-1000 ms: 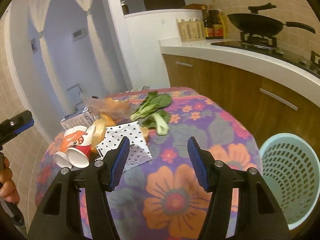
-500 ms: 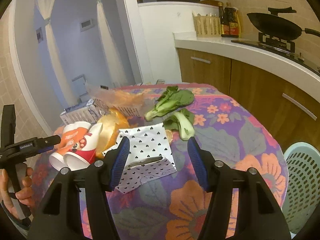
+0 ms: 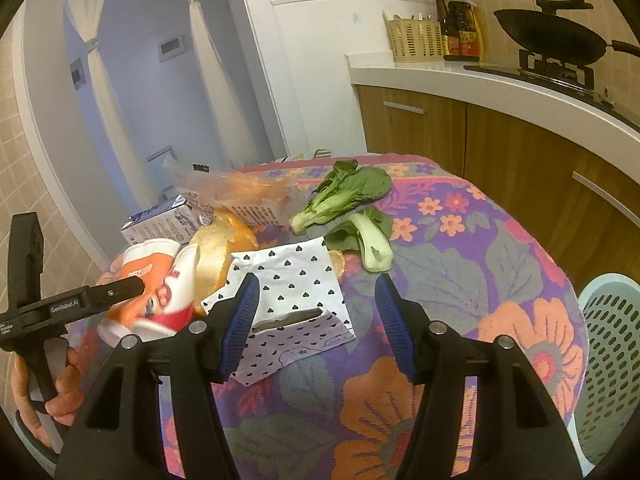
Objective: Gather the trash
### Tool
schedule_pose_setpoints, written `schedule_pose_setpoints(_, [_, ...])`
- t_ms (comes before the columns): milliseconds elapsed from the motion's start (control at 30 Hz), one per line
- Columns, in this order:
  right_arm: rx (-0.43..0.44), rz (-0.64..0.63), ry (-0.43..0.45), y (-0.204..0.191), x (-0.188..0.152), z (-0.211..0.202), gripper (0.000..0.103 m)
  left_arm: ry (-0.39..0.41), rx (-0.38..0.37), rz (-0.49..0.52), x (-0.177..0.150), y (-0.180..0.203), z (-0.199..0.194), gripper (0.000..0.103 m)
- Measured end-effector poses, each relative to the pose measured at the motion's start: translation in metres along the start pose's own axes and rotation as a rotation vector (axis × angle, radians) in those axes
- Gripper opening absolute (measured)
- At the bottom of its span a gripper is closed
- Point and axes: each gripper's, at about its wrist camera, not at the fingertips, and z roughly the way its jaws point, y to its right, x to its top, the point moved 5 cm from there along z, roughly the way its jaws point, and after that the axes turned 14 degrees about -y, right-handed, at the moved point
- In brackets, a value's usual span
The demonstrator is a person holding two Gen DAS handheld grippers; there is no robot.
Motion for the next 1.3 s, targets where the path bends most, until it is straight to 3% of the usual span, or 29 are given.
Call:
schedule_pose_setpoints(200, [0.003, -0.015, 0.015, -0.003, -0.001, -0.002, 0.056, 0.041, -0.095, 0.054, -0.013, 0.015, -0.017, 0.050])
schedule_pose_setpoints(367, [0.008, -0.014, 0.021, -0.004, -0.002, -0.004, 0.056, 0.073, -0.187, 0.094, -0.027, 0.026, -0.030, 0.050])
schedule_pose_setpoints(533, [-0.004, -0.036, 0.029, -0.009, -0.004, -0.006, 0.059, 0.045, -0.127, 0.147, -0.037, 0.035, -0.020, 0.053])
schedule_pose_setpoints(867, [0.014, -0.036, 0.035, -0.008, -0.005, -0.009, 0.061, 0.028, -0.113, 0.161, -0.035, 0.040, -0.013, 0.064])
schedule_pose_setpoints(967, [0.028, -0.043, 0.029, -0.008, -0.006, -0.010, 0.073, 0.016, -0.119, 0.154, -0.035, 0.037, -0.013, 0.067])
schedule_pose_setpoints(1033, [0.041, -0.038, 0.013, -0.006, -0.008, -0.011, 0.075, 0.011, -0.140, 0.167, -0.037, 0.039, -0.017, 0.067])
schedule_pose_setpoints(1100, [0.065, -0.021, -0.003, -0.003, -0.013, -0.013, 0.075, 0.014, -0.141, 0.190, -0.040, 0.041, -0.023, 0.077])
schedule_pose_setpoints(1300, [0.101, -0.021, -0.120, -0.013, -0.032, -0.004, 0.079, 0.021, -0.069, 0.263, -0.045, 0.056, -0.023, 0.081])
